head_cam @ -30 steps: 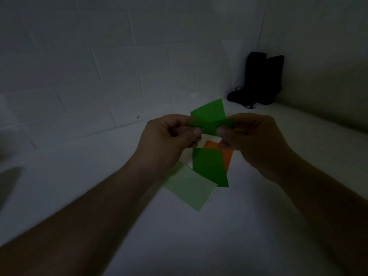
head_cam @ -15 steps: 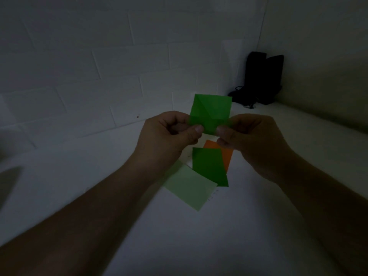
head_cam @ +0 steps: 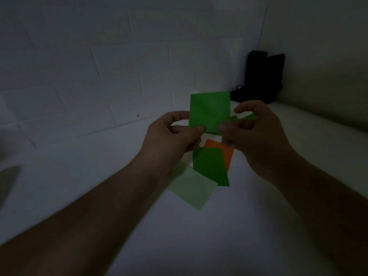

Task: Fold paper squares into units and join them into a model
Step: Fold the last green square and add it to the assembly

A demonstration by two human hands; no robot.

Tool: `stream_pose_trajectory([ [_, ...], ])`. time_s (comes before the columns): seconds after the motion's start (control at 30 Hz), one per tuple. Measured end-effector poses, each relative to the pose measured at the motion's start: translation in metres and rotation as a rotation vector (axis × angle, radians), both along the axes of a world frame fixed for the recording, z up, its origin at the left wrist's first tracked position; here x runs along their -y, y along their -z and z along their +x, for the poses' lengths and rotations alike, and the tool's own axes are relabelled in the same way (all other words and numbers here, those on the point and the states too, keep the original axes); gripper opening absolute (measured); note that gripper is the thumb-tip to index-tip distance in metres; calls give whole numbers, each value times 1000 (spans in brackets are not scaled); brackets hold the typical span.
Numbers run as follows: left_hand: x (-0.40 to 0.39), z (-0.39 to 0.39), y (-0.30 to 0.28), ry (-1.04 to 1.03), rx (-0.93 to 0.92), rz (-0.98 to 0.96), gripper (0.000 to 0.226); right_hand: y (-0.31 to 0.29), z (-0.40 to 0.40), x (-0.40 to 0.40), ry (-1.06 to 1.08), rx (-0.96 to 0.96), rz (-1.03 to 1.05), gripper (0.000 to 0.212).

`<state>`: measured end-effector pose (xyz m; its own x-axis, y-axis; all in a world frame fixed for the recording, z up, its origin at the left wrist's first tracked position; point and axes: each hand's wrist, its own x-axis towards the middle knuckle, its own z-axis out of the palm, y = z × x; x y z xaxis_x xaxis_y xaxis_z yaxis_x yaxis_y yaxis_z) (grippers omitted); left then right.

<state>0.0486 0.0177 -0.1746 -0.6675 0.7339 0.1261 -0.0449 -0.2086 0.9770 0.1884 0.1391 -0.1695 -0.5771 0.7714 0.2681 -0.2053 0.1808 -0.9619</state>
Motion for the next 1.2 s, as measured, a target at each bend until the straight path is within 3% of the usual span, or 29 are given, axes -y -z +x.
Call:
stream_pose_trajectory([
  [0.17,0,3,1,108,16,-14,11,-1,-1,-1,-62,15,-93,37],
  [0.23,0,4,1,123,-6,-25,9,1,-3,0,-118,41,-106,47],
  [0.3,0,4,2,141,-12,-33,8,3,-5,3,-153,76,-46,57],
  [0.4,0,4,3,166,-19,-36,6,5,-5,4,-164,97,40,56],
  [0.63,3,4,2,218,-59,-86,12,7,-4,-4,-177,132,19,63],
  [1.0,3,-2,2,137,-175,-132,16,9,-3,-7,-213,197,63,68],
  [1.2,4,-2,1,136,-184,-132,16,10,-1,-11,-91,233,83,77],
])
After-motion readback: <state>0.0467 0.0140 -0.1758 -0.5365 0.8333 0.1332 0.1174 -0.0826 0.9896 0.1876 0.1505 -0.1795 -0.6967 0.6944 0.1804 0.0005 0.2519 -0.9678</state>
